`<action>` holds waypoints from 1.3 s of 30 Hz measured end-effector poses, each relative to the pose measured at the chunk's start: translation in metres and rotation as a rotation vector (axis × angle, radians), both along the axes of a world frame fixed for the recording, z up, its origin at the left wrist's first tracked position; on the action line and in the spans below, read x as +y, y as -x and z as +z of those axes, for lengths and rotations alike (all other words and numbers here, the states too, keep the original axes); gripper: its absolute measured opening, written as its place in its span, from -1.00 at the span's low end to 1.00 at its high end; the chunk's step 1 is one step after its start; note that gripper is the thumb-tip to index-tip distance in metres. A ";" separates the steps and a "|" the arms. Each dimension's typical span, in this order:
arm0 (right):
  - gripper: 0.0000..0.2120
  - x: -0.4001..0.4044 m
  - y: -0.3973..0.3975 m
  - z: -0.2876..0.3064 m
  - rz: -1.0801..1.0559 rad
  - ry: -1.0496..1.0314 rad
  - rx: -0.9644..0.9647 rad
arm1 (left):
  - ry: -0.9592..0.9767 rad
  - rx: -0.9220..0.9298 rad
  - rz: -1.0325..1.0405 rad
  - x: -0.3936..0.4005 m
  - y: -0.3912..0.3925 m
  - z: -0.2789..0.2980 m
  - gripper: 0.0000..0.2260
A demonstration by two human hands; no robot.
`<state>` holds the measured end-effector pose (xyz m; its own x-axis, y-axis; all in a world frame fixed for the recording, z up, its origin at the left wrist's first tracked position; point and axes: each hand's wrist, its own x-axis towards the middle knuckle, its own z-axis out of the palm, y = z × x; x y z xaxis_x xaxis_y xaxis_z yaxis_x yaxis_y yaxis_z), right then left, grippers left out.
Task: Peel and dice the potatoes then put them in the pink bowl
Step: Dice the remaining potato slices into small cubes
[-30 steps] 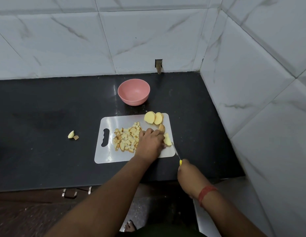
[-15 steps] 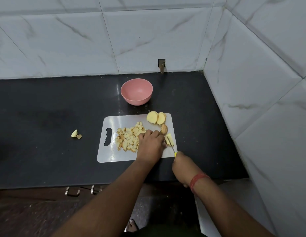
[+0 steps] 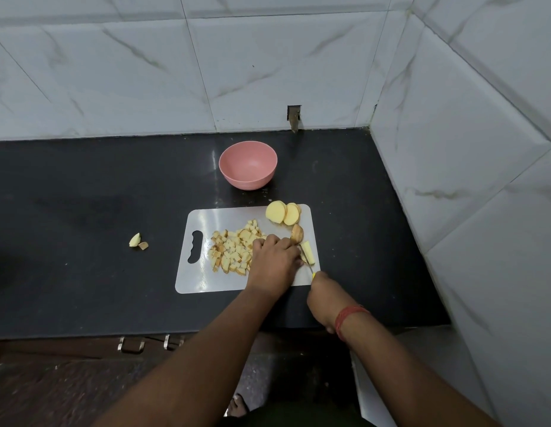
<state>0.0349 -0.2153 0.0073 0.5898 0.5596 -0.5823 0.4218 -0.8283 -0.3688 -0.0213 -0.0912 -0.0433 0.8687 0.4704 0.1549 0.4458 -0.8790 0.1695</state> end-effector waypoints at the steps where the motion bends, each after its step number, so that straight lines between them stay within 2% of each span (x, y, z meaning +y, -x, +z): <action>1: -0.67 0.000 -0.001 0.000 0.002 -0.006 0.002 | -0.009 0.006 -0.006 0.000 0.000 0.000 -0.83; 10: -0.69 -0.017 0.005 -0.006 0.051 0.021 0.009 | -0.076 0.054 -0.050 0.004 -0.002 0.003 -0.77; 15: -0.70 -0.038 0.011 -0.008 0.077 0.032 0.024 | -0.129 0.042 -0.087 0.005 -0.002 0.002 -0.83; 24: -0.82 -0.040 0.005 -0.011 0.017 0.062 -0.048 | -0.198 0.035 -0.269 0.011 0.002 0.004 -0.79; 30: -0.81 -0.035 0.005 -0.017 0.003 0.070 -0.081 | -0.197 0.028 -0.312 0.012 0.000 0.008 -0.87; 32: -0.84 -0.035 0.003 -0.015 0.006 0.060 -0.061 | -0.198 0.039 -0.316 0.011 0.002 0.008 -0.87; 35: -0.77 -0.038 0.000 -0.011 0.060 0.030 -0.047 | -0.189 0.067 -0.296 0.011 0.006 0.006 -0.83; 39: -0.87 -0.037 0.006 -0.015 0.011 0.000 -0.106 | -0.093 0.088 -0.199 0.010 0.009 0.005 -0.77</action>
<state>0.0288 -0.2525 -0.0080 0.6418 0.5665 -0.5168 0.4678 -0.8233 -0.3214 -0.0307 -0.0813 -0.0382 0.9550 0.2756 0.1097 0.2714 -0.9611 0.0516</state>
